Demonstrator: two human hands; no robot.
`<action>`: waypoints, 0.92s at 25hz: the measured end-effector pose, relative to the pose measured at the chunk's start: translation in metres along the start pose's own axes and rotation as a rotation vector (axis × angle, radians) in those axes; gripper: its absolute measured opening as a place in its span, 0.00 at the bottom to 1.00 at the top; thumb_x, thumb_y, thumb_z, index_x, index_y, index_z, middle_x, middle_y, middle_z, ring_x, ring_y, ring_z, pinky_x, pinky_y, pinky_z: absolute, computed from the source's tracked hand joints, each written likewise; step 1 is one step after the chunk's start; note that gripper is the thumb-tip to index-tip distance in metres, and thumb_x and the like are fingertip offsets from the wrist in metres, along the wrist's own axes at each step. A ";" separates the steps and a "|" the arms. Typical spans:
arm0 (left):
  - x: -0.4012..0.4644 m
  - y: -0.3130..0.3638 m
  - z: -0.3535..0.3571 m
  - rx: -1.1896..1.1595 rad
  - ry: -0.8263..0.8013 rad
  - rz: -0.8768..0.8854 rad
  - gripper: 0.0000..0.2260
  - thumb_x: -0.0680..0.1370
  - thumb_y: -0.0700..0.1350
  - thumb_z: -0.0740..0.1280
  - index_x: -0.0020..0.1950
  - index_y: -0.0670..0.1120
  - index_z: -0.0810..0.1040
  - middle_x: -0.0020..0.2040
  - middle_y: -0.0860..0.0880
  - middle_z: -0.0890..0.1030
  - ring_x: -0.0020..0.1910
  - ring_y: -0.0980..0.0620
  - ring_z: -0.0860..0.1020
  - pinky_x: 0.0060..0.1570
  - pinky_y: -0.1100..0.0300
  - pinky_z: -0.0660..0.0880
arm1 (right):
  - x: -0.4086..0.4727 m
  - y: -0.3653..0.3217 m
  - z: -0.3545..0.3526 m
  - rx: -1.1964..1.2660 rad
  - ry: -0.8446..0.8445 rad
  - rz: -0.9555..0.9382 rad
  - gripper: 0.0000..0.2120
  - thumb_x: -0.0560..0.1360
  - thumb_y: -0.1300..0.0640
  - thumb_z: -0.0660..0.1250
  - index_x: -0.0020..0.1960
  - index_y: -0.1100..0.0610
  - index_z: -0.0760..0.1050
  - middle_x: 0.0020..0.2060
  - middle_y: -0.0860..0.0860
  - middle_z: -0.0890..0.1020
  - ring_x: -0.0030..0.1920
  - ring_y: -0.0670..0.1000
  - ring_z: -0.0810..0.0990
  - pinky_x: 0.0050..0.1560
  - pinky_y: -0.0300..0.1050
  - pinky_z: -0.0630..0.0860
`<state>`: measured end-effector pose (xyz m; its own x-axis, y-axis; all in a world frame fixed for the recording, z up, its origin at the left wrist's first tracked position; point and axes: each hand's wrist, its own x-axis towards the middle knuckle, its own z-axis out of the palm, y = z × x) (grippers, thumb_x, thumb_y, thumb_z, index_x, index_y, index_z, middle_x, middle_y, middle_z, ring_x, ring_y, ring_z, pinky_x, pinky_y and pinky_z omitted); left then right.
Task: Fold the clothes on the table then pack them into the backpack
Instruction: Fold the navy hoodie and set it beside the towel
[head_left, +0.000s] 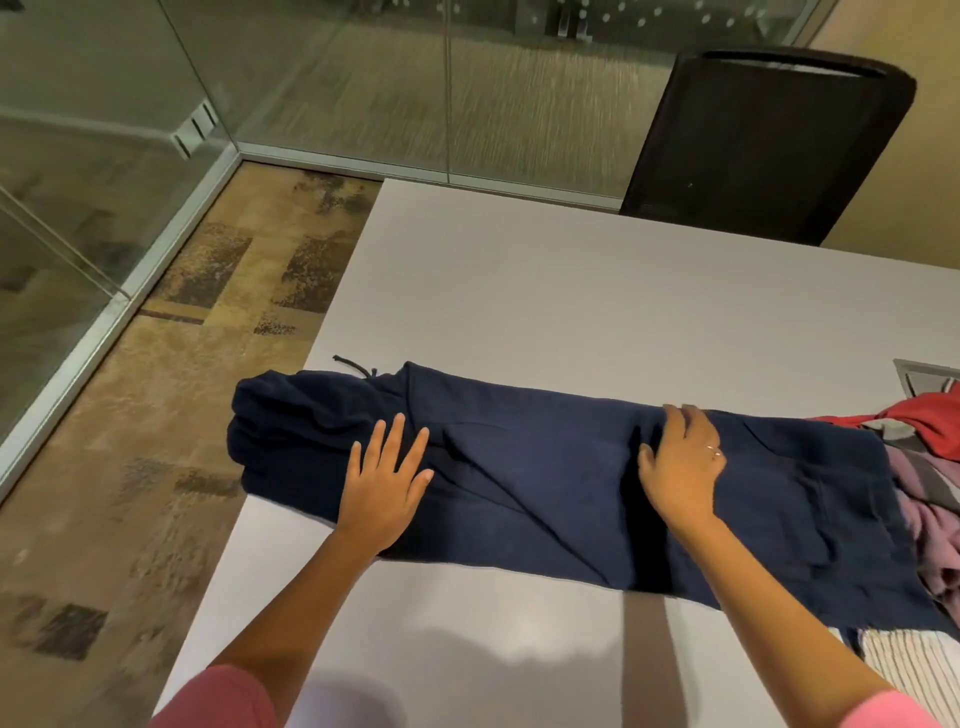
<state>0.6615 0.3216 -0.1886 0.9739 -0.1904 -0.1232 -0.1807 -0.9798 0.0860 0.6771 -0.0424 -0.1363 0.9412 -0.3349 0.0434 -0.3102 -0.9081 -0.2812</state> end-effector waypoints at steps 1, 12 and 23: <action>0.000 -0.013 -0.001 -0.002 0.020 -0.035 0.26 0.82 0.59 0.45 0.76 0.49 0.62 0.76 0.41 0.63 0.73 0.37 0.64 0.64 0.38 0.66 | -0.008 -0.029 0.013 0.023 -0.038 -0.093 0.26 0.71 0.61 0.71 0.67 0.64 0.69 0.67 0.64 0.69 0.66 0.65 0.67 0.56 0.63 0.70; 0.008 -0.138 -0.023 -0.791 0.116 -0.913 0.35 0.80 0.58 0.60 0.79 0.48 0.46 0.78 0.41 0.50 0.76 0.38 0.55 0.70 0.38 0.57 | -0.089 -0.183 0.090 -0.117 -0.475 -0.469 0.28 0.75 0.50 0.69 0.72 0.54 0.66 0.72 0.61 0.66 0.72 0.64 0.64 0.64 0.64 0.67; 0.018 -0.198 -0.037 -1.730 -0.068 -1.100 0.08 0.80 0.38 0.64 0.57 0.39 0.77 0.62 0.37 0.76 0.55 0.40 0.77 0.45 0.62 0.77 | -0.097 -0.189 0.087 -0.170 -0.592 -0.348 0.28 0.79 0.54 0.60 0.77 0.48 0.56 0.78 0.53 0.50 0.77 0.57 0.46 0.74 0.59 0.51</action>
<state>0.7197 0.5145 -0.1710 0.5464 0.2736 -0.7916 0.6852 0.3974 0.6104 0.6560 0.1838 -0.1708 0.8890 0.1308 -0.4388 0.0504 -0.9805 -0.1901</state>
